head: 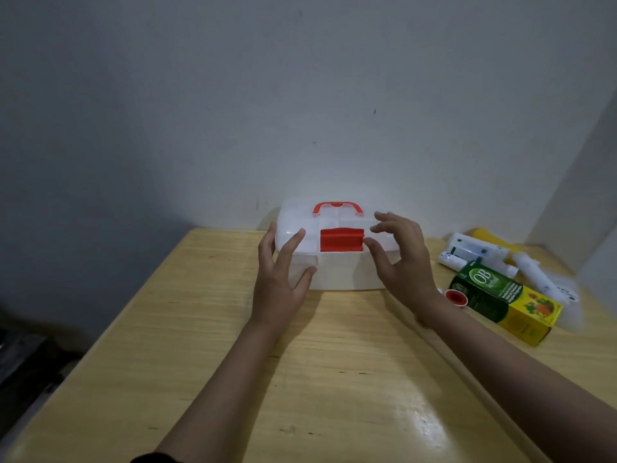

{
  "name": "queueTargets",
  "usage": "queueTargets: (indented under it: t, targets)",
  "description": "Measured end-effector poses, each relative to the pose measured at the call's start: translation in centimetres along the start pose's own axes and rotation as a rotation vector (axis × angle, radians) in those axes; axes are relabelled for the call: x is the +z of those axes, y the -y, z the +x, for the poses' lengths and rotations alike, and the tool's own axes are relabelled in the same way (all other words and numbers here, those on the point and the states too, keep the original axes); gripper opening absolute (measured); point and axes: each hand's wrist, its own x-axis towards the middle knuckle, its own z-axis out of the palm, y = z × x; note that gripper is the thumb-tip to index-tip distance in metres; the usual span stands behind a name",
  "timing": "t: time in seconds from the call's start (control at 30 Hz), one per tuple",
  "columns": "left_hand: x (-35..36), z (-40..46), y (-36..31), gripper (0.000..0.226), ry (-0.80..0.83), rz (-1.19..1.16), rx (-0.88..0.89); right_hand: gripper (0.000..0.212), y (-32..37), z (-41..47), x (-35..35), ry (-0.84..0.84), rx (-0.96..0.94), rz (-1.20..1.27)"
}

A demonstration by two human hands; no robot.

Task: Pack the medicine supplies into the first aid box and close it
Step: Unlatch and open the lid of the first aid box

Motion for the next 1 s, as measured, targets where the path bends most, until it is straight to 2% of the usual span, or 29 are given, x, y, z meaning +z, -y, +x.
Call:
queueTargets:
  t: [0.1, 0.6, 1.0]
  targets:
    - [0.2, 0.0, 0.2, 0.070, -0.001, 0.009, 0.001, 0.015, -0.2, -0.2, 0.1, 0.009, -0.024, -0.014]
    - [0.5, -0.1, 0.5, 0.071, 0.005, -0.049, 0.001, 0.024, -0.6, -0.3, 0.8, 0.068, -0.075, -0.062]
    - [0.1, 0.0, 0.5, 0.091, 0.009, -0.187, -0.089, 0.028, 0.6, 2.5, -0.4, 0.027, -0.092, -0.117]
